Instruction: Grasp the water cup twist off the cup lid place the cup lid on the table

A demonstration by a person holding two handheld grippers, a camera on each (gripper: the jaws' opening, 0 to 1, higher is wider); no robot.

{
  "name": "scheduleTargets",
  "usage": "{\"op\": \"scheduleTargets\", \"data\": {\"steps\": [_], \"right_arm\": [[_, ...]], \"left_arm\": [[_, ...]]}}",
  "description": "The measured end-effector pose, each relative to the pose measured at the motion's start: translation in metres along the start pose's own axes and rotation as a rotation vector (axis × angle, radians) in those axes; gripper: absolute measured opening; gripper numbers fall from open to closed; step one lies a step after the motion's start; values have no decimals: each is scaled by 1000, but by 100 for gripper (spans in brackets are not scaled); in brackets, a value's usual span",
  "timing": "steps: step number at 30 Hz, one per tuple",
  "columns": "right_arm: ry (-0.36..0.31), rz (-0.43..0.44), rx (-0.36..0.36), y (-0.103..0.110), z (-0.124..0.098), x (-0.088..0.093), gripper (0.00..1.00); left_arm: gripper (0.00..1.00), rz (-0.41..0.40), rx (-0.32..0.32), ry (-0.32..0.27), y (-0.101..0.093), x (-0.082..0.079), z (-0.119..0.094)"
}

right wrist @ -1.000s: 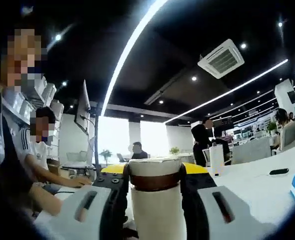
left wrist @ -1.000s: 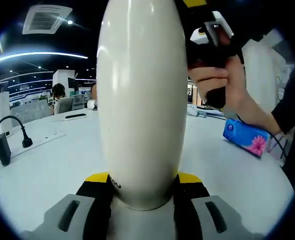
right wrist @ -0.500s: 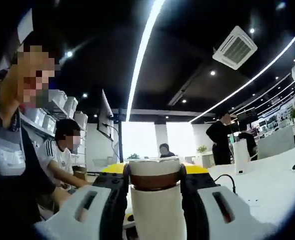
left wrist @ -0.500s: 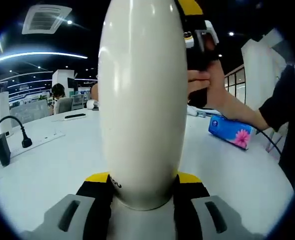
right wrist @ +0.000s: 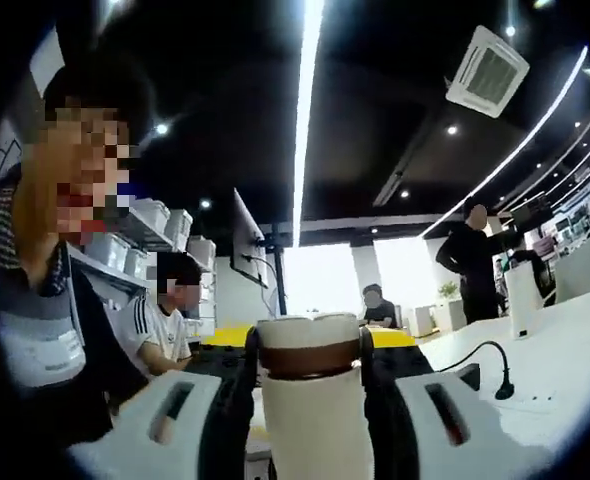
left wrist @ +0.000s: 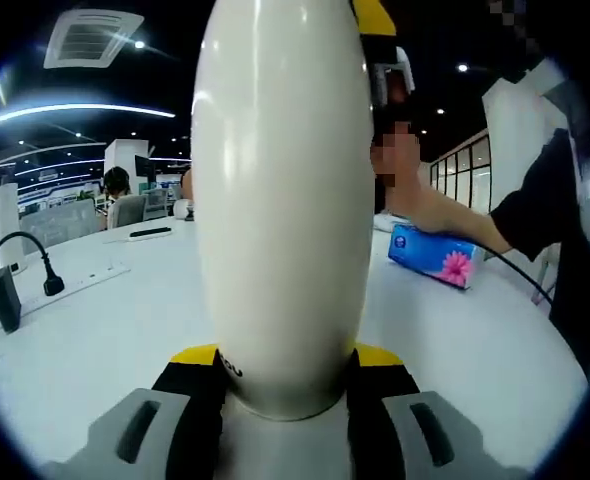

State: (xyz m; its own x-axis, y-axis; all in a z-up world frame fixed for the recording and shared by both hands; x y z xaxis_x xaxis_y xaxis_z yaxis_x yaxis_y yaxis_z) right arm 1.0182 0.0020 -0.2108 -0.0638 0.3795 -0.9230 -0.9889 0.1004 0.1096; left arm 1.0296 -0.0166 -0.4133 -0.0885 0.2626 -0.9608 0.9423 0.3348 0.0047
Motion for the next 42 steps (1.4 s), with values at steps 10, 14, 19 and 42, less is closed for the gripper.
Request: {"op": "scheduleTargets", "data": {"steps": [10,14,19,42], "right_arm": [[6,16,-132,0,-1,-2,44],[3,21,-173,1,-1,-2,44],[1,-3,-178,2,-1,-3,51],[40,-98,93,12,-2,8,64]], "left_arm": [[50,1,2,-1,-1,0,0],[50,1,4,-2,-2,0,-1],[49,3,9,-4,-2,0,-1],[49,4,10,-3,-4,0,-1]]}}
Point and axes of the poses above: the point that each gripper's makers call its tool centre point, and the gripper's own axes: z roughly forward along the fingers, y roughly to its left, x roughly out of its underside, the point moved 1 cm from there along -z, roughly backward along the fingers, and after that the axes turned 1 degree about y, right-handed, at the moved point
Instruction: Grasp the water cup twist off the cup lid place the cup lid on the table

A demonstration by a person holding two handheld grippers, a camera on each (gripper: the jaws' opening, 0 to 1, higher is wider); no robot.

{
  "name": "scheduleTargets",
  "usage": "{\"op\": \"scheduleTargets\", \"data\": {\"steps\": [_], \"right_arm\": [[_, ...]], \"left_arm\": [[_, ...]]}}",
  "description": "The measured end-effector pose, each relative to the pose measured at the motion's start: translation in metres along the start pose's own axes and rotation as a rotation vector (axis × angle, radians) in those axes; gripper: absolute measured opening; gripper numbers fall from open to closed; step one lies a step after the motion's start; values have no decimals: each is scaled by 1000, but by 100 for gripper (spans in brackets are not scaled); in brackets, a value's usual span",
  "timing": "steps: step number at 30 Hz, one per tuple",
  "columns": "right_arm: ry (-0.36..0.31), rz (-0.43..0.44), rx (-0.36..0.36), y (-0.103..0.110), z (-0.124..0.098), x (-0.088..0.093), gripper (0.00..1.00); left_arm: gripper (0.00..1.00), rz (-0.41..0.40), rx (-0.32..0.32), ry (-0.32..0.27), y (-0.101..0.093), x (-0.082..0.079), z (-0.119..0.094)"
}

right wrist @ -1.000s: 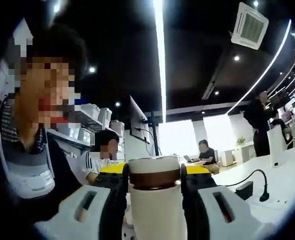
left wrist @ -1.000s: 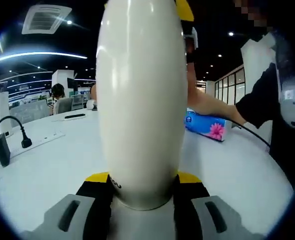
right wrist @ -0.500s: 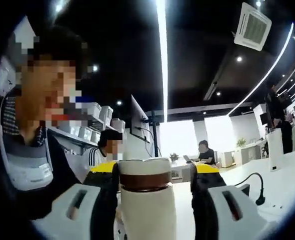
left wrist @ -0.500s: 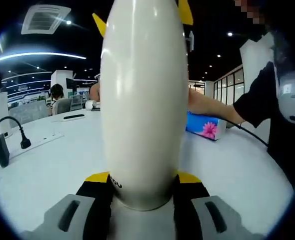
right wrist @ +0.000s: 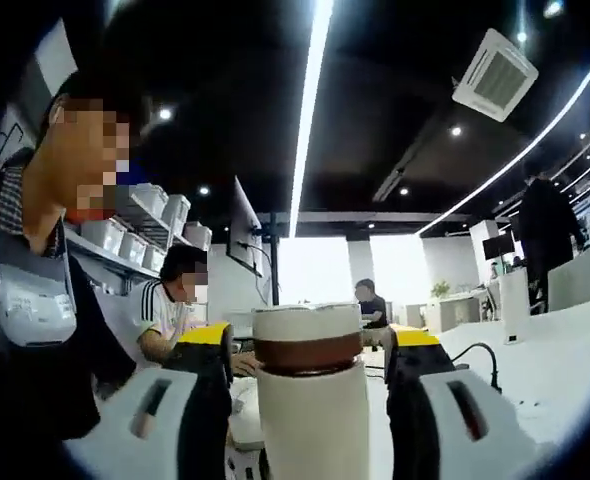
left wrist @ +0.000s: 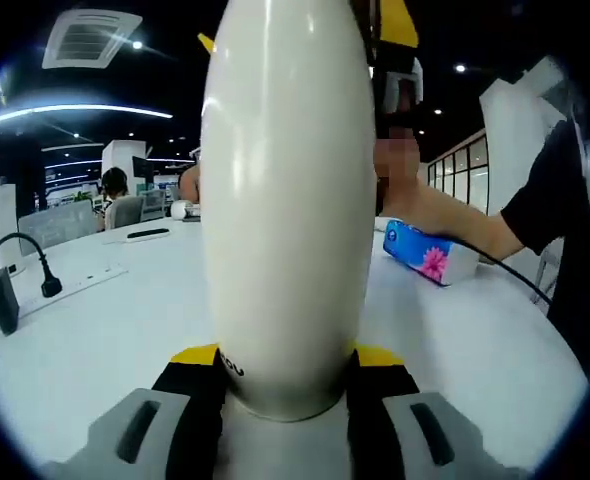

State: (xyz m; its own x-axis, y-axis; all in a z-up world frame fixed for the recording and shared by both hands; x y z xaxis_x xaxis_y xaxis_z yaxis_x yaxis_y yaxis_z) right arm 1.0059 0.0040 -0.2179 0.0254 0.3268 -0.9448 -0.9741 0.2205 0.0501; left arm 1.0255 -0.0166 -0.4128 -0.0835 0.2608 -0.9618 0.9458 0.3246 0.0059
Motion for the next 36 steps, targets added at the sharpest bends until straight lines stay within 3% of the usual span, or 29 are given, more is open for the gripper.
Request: {"op": "scheduleTargets", "data": {"steps": [6,12,16,21,28,31,36], "right_arm": [[18,-42,102,7,-3,6,66],[54,-134,292,4,-8,9,66],[42,-143,369,8,-9,6,66],[45,-165,536,-1,-16,6,66],[69,-233,638,-3,-16,3,65],[91,-274,731,-6,-19,1,62],[120,-312,797,-10,-16,0,55]], "left_arm": [[49,-1,-3,1,-3,0,-2],[49,-2,-7,3,-5,0,-3],[49,-3,-10,3,-5,0,-3],[49,-4,-11,4,-4,0,-3],[49,-5,-14,4,-4,0,-3],[49,-5,-16,4,-3,0,-3],[49,-5,-16,4,-3,0,-3]]}}
Point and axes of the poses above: the point that each gripper's makers call its tool centre point, and the gripper's own axes: z roughly forward along the fingers, y roughly to its left, x roughly out of its underside, the point moved 1 cm from there along -z, roughly backward along the fingers, and after that the axes turned 1 degree about y, right-handed, at the moved point
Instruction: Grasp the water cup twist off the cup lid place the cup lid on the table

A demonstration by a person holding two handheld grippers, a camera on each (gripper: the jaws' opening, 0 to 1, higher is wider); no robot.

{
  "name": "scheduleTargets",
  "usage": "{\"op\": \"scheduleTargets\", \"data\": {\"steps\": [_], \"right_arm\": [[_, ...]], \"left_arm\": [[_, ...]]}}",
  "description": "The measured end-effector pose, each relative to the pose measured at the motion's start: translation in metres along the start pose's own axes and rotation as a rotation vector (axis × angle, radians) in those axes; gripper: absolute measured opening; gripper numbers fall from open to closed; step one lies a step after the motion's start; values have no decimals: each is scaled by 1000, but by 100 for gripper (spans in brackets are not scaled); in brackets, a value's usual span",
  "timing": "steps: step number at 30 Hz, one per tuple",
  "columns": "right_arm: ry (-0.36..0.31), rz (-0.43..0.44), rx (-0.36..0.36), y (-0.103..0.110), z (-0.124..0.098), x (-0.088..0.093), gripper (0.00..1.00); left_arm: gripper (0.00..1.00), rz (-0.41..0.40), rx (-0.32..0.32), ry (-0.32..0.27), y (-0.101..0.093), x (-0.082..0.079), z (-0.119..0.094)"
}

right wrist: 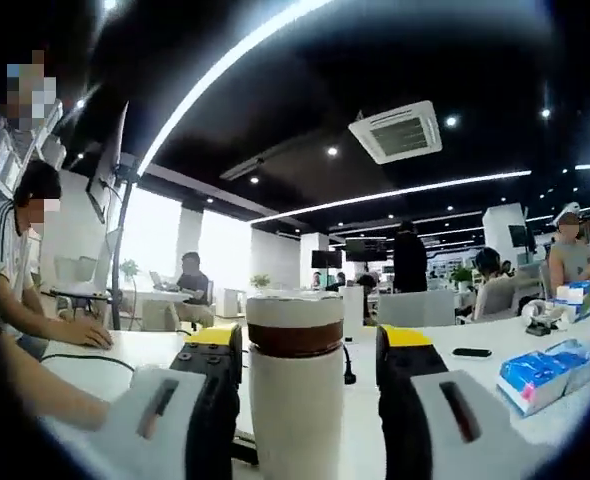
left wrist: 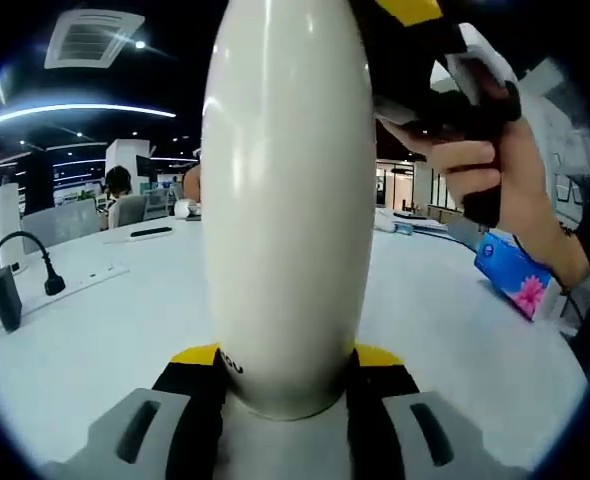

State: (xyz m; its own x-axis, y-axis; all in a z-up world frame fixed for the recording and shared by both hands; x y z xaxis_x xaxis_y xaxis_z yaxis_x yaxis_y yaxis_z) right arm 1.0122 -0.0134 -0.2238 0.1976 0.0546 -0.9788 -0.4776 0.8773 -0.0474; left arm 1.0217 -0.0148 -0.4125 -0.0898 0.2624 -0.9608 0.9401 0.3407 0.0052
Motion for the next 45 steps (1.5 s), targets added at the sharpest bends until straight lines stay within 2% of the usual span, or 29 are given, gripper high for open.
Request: {"op": "scheduleTargets", "data": {"steps": [2,5,12,14,15,21,24,45], "right_arm": [[-1,-14,5,3,2,-1,55],[9,-79,37,3,3,-2,55],[8,-81,54,8,6,-4,48],[7,-90,42,13,8,-3,48],[-13,-79,50,15,15,-8,51],[-21,-104,47,9,18,-4,47],[-27,-49,11,8,18,-3,47],[-82,-16,-244,15,22,-5,47]], "left_arm": [[49,0,1,0,0,0,0],[49,0,2,0,0,0,0],[49,1,2,-1,1,0,0],[49,1,2,0,1,0,0],[49,1,2,1,1,0,0],[49,0,1,0,1,1,0],[49,1,3,0,1,1,1],[48,-2,-8,1,2,1,2]]}}
Point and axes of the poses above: the point that each gripper's makers call its tool centre point, and the gripper's own axes: z roughly forward along the fingers, y roughly to its left, x roughly out of its underside, the point moved 1 cm from there along -z, roughly backward along the fingers, and after that the axes turned 1 degree about y, right-handed, at the moved point
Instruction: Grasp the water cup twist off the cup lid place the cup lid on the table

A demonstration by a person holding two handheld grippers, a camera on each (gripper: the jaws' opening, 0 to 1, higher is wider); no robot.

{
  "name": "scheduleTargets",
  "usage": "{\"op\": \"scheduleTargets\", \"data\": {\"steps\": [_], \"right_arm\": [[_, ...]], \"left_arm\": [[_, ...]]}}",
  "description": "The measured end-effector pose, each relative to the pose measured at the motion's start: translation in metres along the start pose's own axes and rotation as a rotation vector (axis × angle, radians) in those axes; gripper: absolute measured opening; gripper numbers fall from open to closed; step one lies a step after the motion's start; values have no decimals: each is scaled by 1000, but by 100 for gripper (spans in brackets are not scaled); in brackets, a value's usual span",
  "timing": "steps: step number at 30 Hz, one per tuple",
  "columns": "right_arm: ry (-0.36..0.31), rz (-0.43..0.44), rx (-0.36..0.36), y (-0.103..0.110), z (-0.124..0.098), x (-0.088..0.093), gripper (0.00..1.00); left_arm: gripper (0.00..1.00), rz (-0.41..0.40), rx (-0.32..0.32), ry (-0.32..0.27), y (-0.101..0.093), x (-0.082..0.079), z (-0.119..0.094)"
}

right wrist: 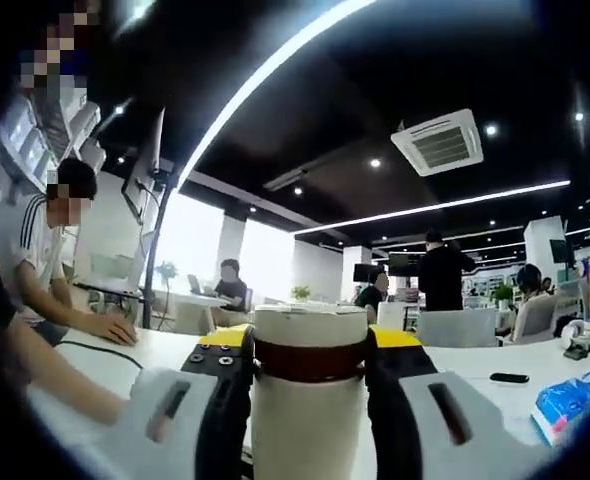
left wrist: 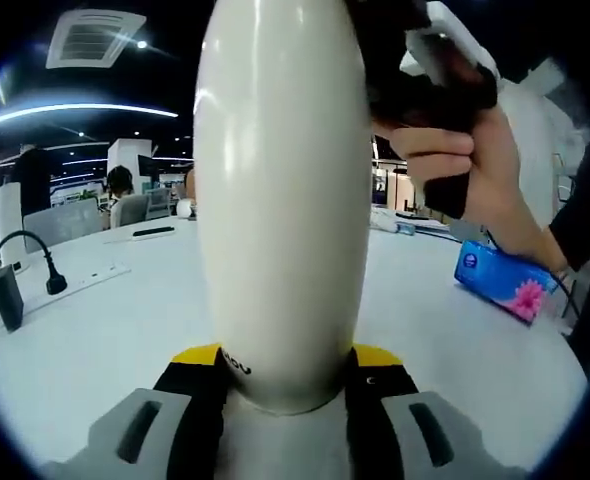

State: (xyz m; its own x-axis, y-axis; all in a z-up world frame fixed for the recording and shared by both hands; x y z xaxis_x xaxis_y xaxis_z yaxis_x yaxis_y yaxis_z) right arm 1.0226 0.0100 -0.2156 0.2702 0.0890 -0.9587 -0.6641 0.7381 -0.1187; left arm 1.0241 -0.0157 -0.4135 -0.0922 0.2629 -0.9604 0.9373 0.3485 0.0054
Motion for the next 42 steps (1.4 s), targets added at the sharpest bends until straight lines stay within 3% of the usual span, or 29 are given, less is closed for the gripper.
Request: {"op": "scheduleTargets", "data": {"steps": [9,18,27,37,42], "right_arm": [[-24,48,-119,0,0,-1,46],[-35,-10,-97,-4,-1,-8,48],[-34,46,-111,-6,-1,-7,48],[-76,179,-271,-6,-3,-8,47],[-87,198,-330,-6,-4,-8,47]], "left_arm": [[48,0,-1,0,1,0,0],[48,1,5,2,1,-1,1],[48,2,6,0,0,-1,1],[48,2,7,-1,0,-1,1],[48,2,8,-1,0,-2,1]]}}
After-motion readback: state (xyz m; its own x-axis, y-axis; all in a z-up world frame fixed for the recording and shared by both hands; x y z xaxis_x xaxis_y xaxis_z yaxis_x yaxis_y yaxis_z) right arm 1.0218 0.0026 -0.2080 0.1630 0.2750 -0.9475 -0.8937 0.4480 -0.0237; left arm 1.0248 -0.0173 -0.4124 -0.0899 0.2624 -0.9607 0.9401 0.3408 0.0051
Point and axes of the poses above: the point that each gripper's makers call its tool centre point, and the gripper's own axes: z roughly forward along the fingers, y roughly to its left, x roughly out of its underside, the point moved 1 cm from there along -z, roughly backward along the fingers, and after that the axes turned 1 degree about y, right-handed, at the moved point
